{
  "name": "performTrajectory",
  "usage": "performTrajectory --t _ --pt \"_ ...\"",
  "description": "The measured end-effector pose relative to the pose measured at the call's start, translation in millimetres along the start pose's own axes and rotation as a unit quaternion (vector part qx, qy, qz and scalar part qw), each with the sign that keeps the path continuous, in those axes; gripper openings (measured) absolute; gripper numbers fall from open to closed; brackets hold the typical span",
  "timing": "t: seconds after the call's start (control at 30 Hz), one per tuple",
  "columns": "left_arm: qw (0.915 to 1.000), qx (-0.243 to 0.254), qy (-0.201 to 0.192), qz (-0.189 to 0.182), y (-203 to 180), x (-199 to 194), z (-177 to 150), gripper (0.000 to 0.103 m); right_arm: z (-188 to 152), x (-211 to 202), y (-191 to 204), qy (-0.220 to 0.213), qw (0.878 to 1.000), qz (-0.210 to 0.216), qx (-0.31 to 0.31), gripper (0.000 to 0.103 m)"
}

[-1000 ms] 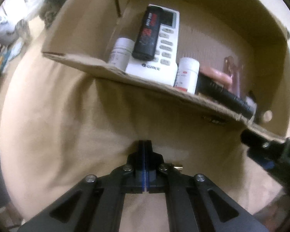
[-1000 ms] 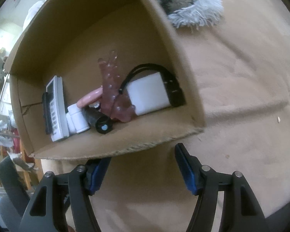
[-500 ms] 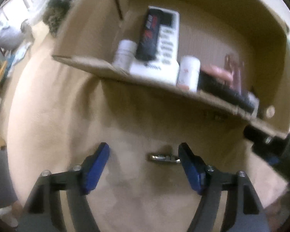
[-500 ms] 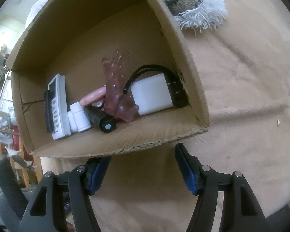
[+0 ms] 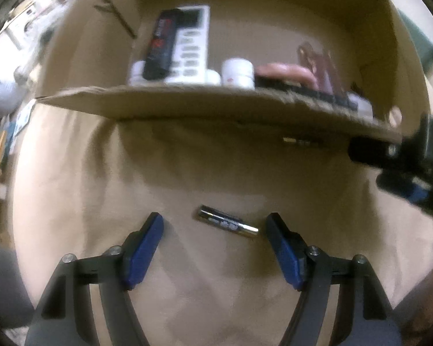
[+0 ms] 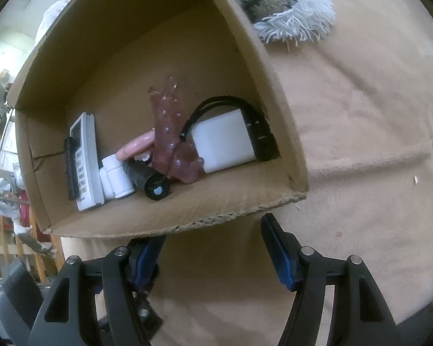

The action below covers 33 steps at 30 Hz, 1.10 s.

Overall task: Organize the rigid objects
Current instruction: 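Close the left tool on the black AA battery lying on the bed, then lift the AA battery with the left tool and carry it toward the box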

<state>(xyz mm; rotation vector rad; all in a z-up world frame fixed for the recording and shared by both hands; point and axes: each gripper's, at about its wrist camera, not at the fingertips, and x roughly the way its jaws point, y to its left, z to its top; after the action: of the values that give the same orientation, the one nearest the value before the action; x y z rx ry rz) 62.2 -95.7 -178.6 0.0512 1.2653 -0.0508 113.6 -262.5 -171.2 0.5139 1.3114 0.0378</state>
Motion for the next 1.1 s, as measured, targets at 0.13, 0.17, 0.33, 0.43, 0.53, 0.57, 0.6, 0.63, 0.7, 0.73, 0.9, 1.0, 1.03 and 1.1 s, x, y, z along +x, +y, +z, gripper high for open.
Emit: performTrajectory --t 0.13,0.17,0.33,0.43,0.53,0.57,0.6,0.63,0.7,0.73,0.9,1.0,1.03,1.1 --pt "0.9995 0.027 -0.017 0.009 -19 2 -9 0.051 -1 0 1 0.002 1.0 -0.001 -0.004 0.071" --pt "0.9992 0.032 -0.02 0.01 -20 2 -9 0.044 -2 -1 0 0.003 1.0 -0.002 -0.003 0.071" --pt "0.9993 0.037 -0.008 0.005 -31 -6 -15 0.039 -2 1 0 0.004 1.0 -0.003 -0.001 0.071" --pt "0.9998 0.003 0.021 0.0 -14 -12 -5 0.039 -2 5 2 0.01 1.0 -0.005 -0.006 0.071" --pt "0.9994 -0.015 0.03 -0.008 1 -31 2 0.039 -3 11 12 0.01 0.999 -0.026 -0.037 0.071" --pt "0.9997 -0.008 0.022 -0.002 3 -38 6 0.039 -3 12 18 0.005 0.998 -0.037 -0.055 0.071" --pt "0.9999 -0.004 0.014 0.0 9 -50 8 0.039 -4 14 25 -0.003 0.996 -0.051 -0.078 0.071" --pt "0.9999 -0.003 0.01 -0.001 13 -57 13 0.039 -4 15 32 -0.009 0.993 -0.062 -0.097 0.072" --pt "1.0 -0.007 0.004 -0.004 22 -73 18 0.039 -5 20 41 -0.017 0.99 -0.073 -0.12 0.089" --pt "0.9999 -0.009 0.0 -0.011 31 -88 21 0.039 -5 22 44 -0.019 0.989 -0.075 -0.126 0.092" --pt "0.9984 0.021 -0.051 0.01 50 -117 22 0.039 -1 35 57 -0.033 0.984 -0.087 -0.151 0.096" --pt "0.9973 0.003 -0.071 0.02 64 -111 30 0.039 4 51 63 -0.031 0.981 -0.102 -0.161 0.1" --pt "0.9978 -0.005 -0.065 0.013 68 -110 29 0.039 6 57 63 -0.029 0.981 -0.106 -0.163 0.102" --pt "0.9983 -0.014 -0.055 0.014 71 -105 31 0.039 7 66 68 -0.025 0.978 -0.112 -0.175 0.103"
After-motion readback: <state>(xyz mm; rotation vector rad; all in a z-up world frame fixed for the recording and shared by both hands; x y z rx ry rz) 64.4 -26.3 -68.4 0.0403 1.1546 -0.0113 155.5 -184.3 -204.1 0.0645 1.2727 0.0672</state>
